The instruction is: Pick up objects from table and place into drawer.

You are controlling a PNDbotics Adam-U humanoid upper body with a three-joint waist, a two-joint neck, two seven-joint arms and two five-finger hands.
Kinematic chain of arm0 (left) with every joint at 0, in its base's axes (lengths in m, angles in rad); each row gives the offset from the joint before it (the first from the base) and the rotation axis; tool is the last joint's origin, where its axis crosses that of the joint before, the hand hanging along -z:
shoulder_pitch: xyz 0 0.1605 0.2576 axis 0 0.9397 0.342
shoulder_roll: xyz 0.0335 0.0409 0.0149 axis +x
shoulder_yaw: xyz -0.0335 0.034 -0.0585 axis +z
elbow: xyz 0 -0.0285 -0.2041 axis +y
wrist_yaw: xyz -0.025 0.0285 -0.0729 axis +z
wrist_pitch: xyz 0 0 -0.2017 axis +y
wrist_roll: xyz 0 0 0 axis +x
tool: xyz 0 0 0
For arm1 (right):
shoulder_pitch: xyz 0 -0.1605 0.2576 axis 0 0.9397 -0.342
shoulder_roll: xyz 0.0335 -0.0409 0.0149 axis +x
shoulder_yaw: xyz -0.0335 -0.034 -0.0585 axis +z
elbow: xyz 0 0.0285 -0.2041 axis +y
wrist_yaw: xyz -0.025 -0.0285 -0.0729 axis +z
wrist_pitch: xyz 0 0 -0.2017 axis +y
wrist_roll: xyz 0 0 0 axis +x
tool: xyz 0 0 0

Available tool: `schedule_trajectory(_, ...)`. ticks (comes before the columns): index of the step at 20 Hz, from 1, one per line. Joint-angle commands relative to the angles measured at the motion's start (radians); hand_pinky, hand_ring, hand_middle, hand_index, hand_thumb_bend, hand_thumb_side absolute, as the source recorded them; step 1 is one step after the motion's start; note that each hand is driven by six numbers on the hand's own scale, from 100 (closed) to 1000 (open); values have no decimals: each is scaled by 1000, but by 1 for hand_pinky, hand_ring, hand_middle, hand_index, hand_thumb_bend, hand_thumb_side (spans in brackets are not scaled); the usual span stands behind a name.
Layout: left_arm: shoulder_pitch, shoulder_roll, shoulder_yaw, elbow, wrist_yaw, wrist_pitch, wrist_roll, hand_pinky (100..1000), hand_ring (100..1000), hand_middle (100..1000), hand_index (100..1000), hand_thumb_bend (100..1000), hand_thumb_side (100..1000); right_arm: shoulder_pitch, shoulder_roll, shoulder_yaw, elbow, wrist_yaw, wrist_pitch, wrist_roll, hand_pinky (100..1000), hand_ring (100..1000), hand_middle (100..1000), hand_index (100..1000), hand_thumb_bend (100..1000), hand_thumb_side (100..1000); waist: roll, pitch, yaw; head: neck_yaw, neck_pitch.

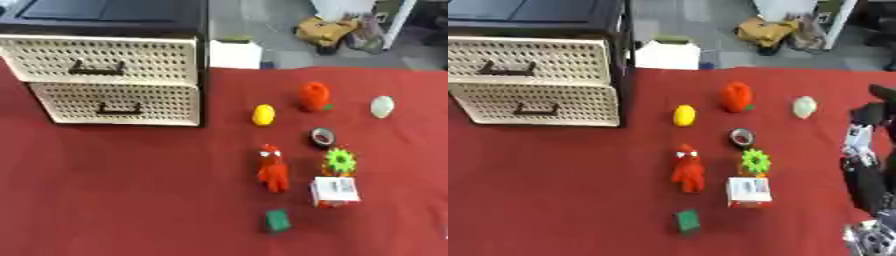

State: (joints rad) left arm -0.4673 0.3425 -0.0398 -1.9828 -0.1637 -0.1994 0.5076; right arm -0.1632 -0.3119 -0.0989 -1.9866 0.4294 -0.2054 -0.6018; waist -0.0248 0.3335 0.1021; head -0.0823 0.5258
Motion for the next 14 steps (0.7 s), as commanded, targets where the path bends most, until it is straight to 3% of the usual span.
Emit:
schedule_trajectory(1, -8, 22, 7, -17, 1, -3, 0, 466, 435, 516, 780, 100, 1000, -5, -15, -8, -13, 3, -3, 0, 557, 553, 469, 760, 100, 771, 1, -19, -1, -2, -9)
schedule_trajectory(10, -11, 27, 8, -17, -1, 0, 0, 464, 434, 516, 781, 100, 1000, -5, -19, -8, -13, 2, -5, 1, 558, 554, 470, 760, 100, 773, 2, -22, 0, -3, -10)
schedule_trajectory(14, -20, 61, 9, -17, -24, 16, 6, 454, 430, 518, 785, 100, 1000, -2, -21, -8, -13, 2, -5, 2, 558, 554, 470, 760, 100, 774, 4, -25, 2, -6, -5)
